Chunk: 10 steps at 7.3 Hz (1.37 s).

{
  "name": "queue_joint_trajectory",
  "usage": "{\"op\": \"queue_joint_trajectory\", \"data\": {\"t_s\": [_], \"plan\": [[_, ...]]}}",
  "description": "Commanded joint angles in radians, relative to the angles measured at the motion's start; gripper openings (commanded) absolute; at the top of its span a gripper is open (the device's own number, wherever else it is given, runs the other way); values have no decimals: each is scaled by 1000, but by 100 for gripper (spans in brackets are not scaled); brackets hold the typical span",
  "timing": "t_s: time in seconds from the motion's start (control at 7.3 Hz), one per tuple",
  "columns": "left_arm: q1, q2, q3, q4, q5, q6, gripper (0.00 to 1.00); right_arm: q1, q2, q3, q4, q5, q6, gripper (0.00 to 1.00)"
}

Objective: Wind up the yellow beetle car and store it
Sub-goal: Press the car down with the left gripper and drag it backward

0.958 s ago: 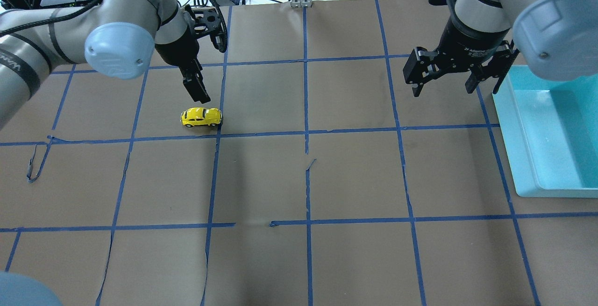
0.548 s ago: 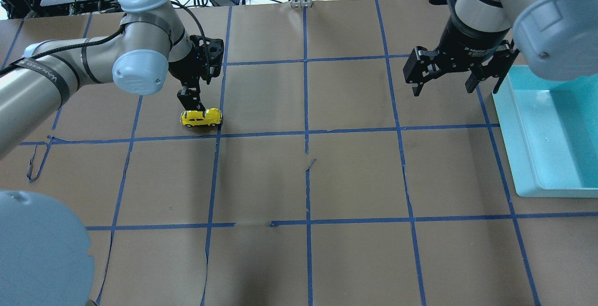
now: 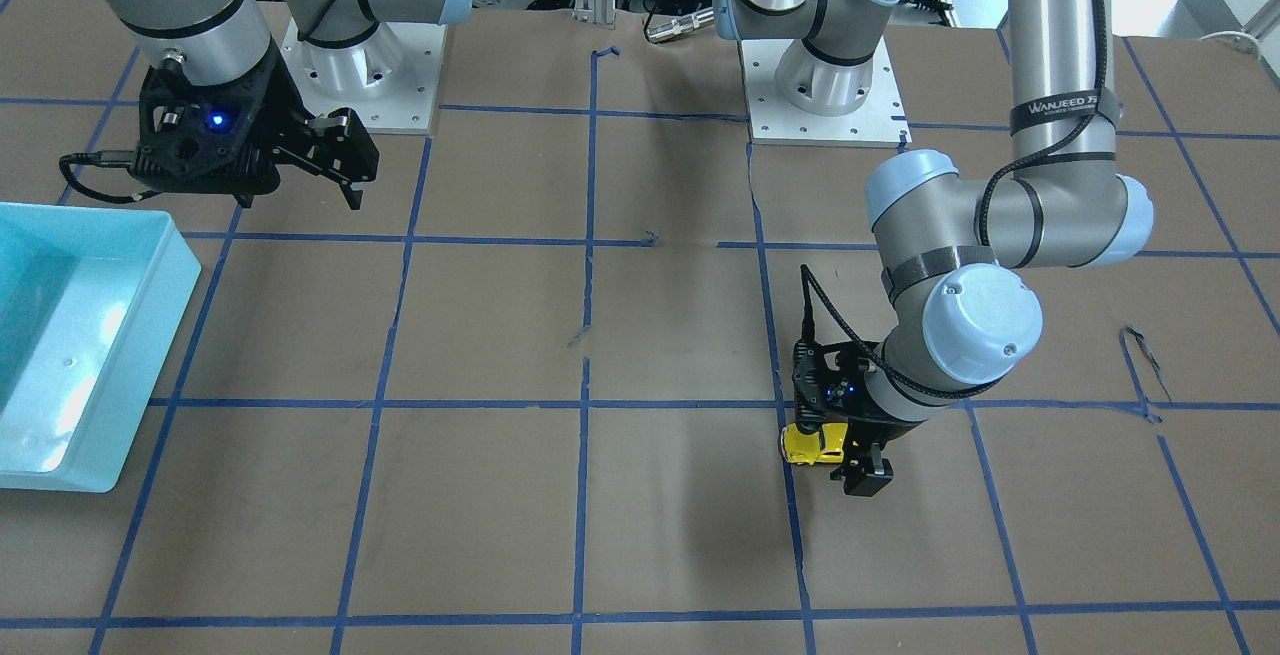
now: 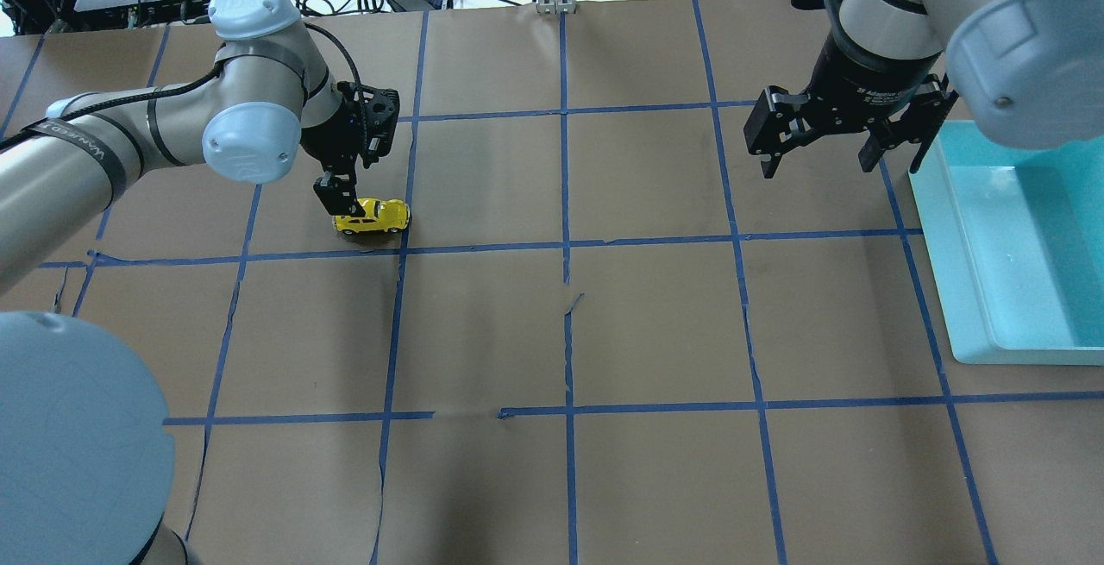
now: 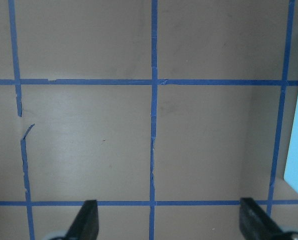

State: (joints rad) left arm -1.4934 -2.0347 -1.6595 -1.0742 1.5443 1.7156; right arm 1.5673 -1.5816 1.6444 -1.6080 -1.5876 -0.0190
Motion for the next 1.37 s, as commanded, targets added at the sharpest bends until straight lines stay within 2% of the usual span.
{"op": "queue_joint_trajectory", "data": {"t_s": [0.0,0.27,0.82,1.23], "plan": [[21,-18,-12,2,-3,-2,95,0,0,0,-1,0,-2,100],[22,-22,-26,5,-3,-8,95,-1,2,0,0,1,-2,100],[22,-39,-28,50,-3,-10,64,0,0,0,-1,0,-2,100],[22,-39,-29,50,-3,-10,57,0,0,0,-1,1,-2,100]]}}
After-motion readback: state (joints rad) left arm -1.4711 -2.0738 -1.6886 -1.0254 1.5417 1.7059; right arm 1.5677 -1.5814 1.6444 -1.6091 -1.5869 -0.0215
